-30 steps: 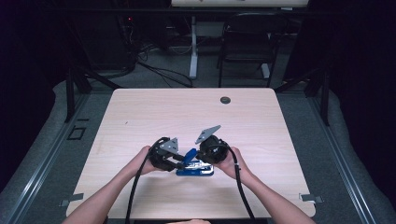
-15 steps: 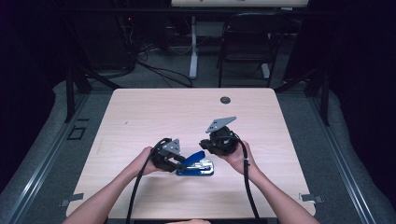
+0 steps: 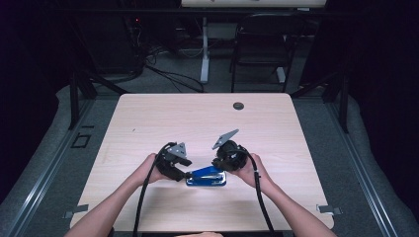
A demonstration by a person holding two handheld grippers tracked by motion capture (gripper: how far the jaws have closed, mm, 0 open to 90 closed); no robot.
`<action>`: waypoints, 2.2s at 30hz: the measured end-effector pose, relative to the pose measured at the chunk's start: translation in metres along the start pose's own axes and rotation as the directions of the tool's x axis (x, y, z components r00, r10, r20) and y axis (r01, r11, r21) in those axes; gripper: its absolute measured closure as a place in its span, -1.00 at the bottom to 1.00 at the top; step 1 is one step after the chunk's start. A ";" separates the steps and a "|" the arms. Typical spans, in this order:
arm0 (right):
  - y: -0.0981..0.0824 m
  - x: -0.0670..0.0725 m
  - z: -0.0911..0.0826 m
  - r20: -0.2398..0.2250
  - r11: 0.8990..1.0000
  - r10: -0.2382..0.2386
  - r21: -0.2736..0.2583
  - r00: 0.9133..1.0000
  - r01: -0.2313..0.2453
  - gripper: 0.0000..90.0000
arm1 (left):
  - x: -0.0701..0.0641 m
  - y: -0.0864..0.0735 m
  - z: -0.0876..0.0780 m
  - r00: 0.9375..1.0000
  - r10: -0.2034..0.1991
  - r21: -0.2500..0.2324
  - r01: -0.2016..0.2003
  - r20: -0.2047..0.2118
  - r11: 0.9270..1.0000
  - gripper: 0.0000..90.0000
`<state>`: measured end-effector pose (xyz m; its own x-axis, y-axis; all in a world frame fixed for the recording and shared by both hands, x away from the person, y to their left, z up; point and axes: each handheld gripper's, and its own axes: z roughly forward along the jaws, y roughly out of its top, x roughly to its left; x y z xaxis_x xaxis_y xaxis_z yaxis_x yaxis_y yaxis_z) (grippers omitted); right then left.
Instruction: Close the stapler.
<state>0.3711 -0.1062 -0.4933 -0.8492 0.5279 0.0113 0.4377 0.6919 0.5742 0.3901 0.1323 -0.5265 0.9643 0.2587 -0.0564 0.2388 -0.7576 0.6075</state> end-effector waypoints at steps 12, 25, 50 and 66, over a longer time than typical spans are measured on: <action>-0.011 -0.005 0.004 -0.009 0.997 0.037 0.060 0.999 -0.037 0.88 | 0.018 -0.019 -0.023 0.982 -0.155 -0.090 0.145 -0.110 0.985 -0.71; -0.015 -0.007 0.008 -0.011 0.993 0.059 0.102 0.998 -0.058 0.96 | 0.027 -0.026 -0.027 0.961 -0.220 -0.109 0.204 -0.169 0.973 -0.86; -0.022 -0.017 -0.026 0.086 0.994 0.087 -0.074 0.992 -0.081 -0.41 | 0.033 -0.032 -0.031 0.945 -0.264 -0.115 0.246 -0.192 0.962 -0.97; -0.061 -0.049 -0.073 0.191 0.960 0.254 -0.174 0.948 -0.222 -1.00 | 0.051 -0.051 -0.033 0.908 -0.337 -0.114 0.318 -0.247 0.941 -1.00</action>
<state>0.3640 -0.2102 -0.4691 -0.6376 0.7703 -0.0003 0.5569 0.4612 0.6908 0.4229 0.2041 -0.5338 0.7671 0.6388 -0.0601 0.5187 -0.5622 0.6441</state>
